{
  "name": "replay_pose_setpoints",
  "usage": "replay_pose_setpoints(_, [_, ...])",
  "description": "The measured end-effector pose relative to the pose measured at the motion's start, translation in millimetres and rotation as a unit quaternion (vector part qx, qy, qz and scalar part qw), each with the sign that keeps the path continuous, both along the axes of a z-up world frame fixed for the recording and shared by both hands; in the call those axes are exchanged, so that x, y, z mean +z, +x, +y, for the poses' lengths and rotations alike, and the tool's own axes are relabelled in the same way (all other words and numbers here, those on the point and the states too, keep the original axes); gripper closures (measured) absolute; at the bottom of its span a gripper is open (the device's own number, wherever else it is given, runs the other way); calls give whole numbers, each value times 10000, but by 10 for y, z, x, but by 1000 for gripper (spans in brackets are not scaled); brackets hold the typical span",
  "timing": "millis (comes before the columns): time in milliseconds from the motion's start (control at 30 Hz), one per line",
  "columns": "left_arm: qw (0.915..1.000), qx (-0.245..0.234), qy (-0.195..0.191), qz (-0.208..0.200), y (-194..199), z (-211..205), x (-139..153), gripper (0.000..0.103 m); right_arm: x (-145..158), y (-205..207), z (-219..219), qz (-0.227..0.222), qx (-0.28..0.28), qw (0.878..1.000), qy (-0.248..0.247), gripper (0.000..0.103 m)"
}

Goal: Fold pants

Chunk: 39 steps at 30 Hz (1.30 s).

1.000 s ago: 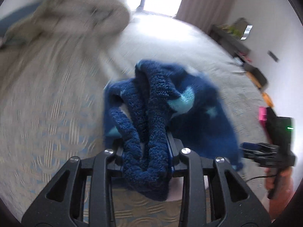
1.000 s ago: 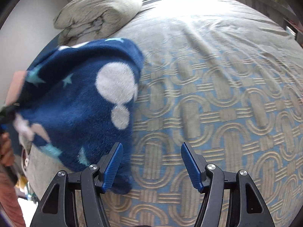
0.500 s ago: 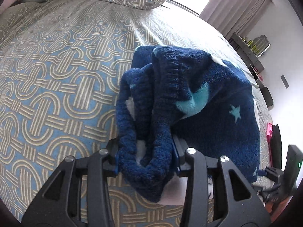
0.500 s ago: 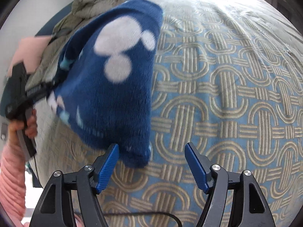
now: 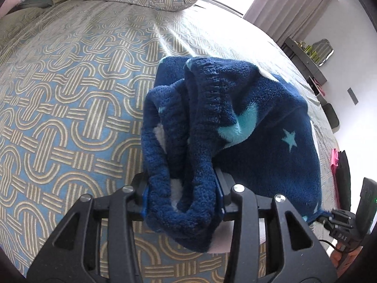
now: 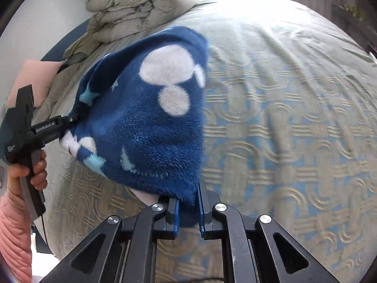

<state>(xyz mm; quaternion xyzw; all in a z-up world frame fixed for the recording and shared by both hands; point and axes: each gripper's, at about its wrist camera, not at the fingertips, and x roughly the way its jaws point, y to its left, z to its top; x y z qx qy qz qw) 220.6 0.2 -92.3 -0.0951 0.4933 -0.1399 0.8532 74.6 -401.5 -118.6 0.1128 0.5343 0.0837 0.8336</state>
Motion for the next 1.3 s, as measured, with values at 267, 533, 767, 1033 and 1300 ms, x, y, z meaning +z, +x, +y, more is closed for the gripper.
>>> replay_pose_setpoints(267, [10000, -2, -48, 31, -18, 63, -9, 54, -64, -95, -292, 525, 222, 9982, 195, 86])
replay_pose_setpoints(533, [9997, -53, 218, -21, -7, -28, 50, 54, 749, 481, -503, -1812, -358, 9828, -90, 44])
replay_pose_setpoints(767, [9994, -161, 297, -73, 71, -87, 91, 54, 539, 1340, -361, -1045, 146, 9943, 149, 23])
replay_pose_setpoints(1033, [9996, -212, 195, -18, 226, -60, 75, 49, 86, 1922, -175, -164, 195, 9984, 506, 23])
replay_pose_setpoints(1300, [9988, -362, 318, -132, 443, -185, 163, 47, -43, 2202, -267, -110, -342, 9978, 561, 21])
